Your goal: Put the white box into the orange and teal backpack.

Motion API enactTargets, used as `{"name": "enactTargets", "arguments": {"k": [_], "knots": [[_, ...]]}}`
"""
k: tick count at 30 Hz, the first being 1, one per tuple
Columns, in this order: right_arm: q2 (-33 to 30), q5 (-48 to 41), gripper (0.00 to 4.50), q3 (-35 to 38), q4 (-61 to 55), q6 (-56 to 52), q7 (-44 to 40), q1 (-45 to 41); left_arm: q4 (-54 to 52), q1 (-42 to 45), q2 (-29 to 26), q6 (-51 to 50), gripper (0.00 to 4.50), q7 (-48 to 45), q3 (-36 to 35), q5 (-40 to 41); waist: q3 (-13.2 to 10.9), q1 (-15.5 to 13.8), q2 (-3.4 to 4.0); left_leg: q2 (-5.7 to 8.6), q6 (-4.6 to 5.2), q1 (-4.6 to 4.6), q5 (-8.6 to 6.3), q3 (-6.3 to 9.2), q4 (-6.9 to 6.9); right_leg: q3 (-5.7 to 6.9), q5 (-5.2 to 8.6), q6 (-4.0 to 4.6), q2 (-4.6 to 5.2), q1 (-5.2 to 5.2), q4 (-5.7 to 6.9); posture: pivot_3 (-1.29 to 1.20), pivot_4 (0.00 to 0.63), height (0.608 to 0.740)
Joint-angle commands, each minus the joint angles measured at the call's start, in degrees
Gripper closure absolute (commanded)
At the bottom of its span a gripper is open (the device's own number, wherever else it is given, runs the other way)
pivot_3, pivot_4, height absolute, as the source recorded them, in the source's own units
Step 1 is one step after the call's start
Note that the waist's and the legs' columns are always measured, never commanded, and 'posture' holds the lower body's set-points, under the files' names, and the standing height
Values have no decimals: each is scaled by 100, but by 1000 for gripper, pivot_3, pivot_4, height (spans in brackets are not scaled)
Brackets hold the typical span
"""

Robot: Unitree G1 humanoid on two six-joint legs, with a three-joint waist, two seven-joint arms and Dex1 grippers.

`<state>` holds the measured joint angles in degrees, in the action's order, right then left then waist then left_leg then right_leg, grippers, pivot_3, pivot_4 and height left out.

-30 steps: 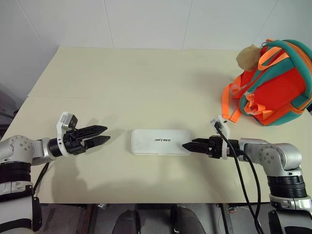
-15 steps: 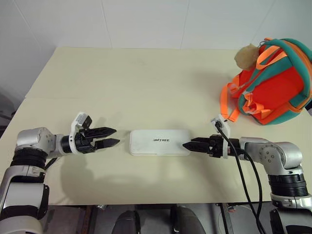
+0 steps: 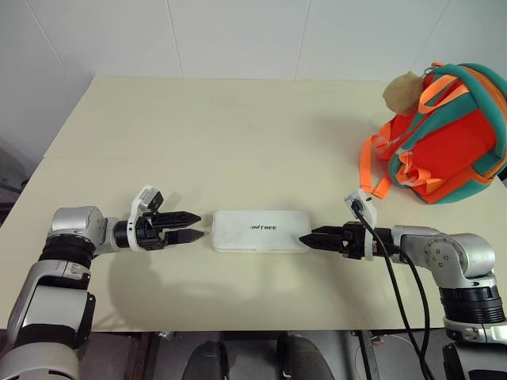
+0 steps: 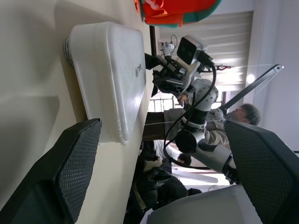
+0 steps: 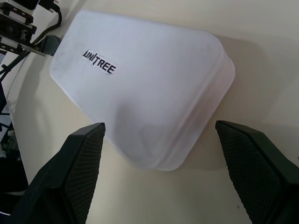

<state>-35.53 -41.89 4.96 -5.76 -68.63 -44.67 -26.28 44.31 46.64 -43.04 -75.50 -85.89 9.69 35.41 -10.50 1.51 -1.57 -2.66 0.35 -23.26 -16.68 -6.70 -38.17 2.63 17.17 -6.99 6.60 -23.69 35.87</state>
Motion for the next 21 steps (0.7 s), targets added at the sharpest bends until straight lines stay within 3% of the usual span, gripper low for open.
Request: {"name": "enactTargets", "arguments": {"k": [1,21], "knots": [[-86,-69,0,123,-224,65,16,25,111,109,38,14,33,-109,37,-136,0,0,0,0,0,0,0,0,0,0,0,0,0,0,0,0,150,740],[-106,-180,0,248,-544,6,108,171,1044,922,513,570,33,-363,810,-1108,1,-74,1,-1,12,7,4,9,-10,1,-4,6,9,4,3,0,150,740]]}}
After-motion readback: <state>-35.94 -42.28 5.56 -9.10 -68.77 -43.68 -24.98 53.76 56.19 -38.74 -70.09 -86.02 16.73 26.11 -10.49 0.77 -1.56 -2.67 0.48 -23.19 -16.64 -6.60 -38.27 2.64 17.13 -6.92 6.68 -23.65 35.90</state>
